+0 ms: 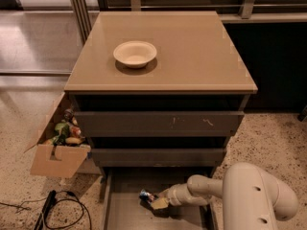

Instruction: Place redbull can into bottom drawer

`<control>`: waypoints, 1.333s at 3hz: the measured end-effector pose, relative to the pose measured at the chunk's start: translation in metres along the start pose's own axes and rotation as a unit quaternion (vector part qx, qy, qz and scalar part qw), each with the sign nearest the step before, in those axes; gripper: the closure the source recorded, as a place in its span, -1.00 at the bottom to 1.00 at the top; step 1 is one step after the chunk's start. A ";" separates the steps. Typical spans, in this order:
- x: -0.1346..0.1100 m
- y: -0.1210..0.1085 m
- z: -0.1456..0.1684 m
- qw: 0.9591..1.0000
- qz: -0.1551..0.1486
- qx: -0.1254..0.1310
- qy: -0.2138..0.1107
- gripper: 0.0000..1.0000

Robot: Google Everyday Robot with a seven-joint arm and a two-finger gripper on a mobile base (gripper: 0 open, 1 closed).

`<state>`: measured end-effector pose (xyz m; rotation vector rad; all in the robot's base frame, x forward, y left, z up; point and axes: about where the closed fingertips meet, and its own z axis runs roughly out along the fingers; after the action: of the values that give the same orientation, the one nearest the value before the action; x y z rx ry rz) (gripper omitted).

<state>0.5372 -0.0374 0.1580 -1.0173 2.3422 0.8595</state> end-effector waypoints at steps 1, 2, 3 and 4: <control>0.005 -0.008 0.006 1.000 0.003 -0.001 0.005 1.00; 0.006 -0.009 0.007 1.000 0.004 -0.001 0.006 0.74; 0.006 -0.009 0.007 1.000 0.004 -0.001 0.006 0.28; 0.006 -0.009 0.007 1.000 0.004 -0.001 0.006 -0.18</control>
Offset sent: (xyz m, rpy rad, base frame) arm 0.0038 -0.0023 -0.0113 -0.0065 0.0115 -0.0006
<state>0.5412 -0.0398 0.1459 -1.0169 2.3570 0.8603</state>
